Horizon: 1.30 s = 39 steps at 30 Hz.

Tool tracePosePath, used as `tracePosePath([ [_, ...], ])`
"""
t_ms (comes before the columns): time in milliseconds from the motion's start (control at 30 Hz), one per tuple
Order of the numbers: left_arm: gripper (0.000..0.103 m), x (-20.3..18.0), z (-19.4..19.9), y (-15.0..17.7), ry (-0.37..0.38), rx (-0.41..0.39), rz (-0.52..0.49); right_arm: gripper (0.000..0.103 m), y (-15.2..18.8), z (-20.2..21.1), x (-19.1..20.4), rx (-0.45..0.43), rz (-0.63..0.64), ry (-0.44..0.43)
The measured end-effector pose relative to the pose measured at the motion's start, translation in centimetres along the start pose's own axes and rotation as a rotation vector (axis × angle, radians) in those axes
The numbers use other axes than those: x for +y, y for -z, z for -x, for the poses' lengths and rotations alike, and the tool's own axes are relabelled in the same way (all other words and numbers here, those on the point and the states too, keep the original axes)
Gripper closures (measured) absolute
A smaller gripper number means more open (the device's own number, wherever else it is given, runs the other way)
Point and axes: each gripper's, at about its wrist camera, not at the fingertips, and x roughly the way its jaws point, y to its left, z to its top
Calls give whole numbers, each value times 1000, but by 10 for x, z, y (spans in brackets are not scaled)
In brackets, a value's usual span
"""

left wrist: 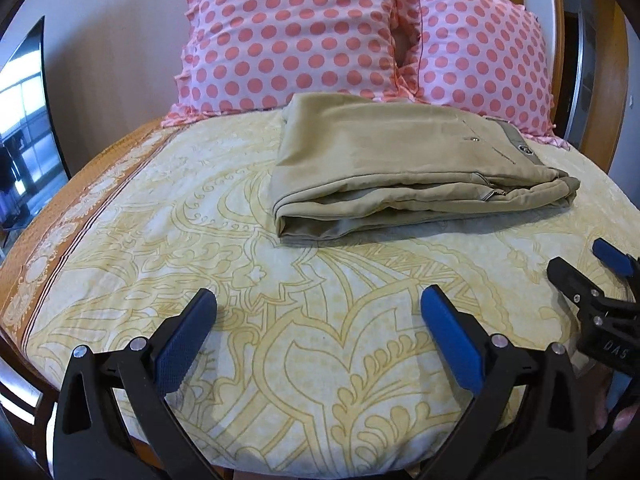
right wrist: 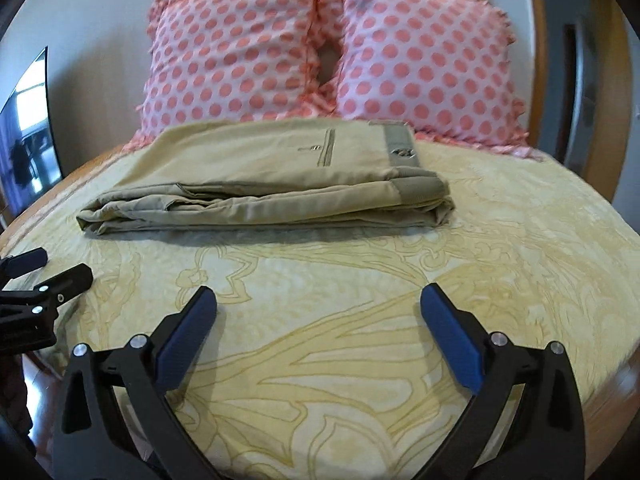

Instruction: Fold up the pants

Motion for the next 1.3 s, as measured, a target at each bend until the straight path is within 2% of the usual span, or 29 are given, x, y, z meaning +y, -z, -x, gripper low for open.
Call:
tracePosePath([
  [267, 1, -1, 2, 4, -3, -46, -4, 2, 2, 0, 1, -26, 1, 5],
  [1300, 1, -1, 3, 5, -2, -48, -4, 2, 2, 0, 1, -26, 1, 7],
])
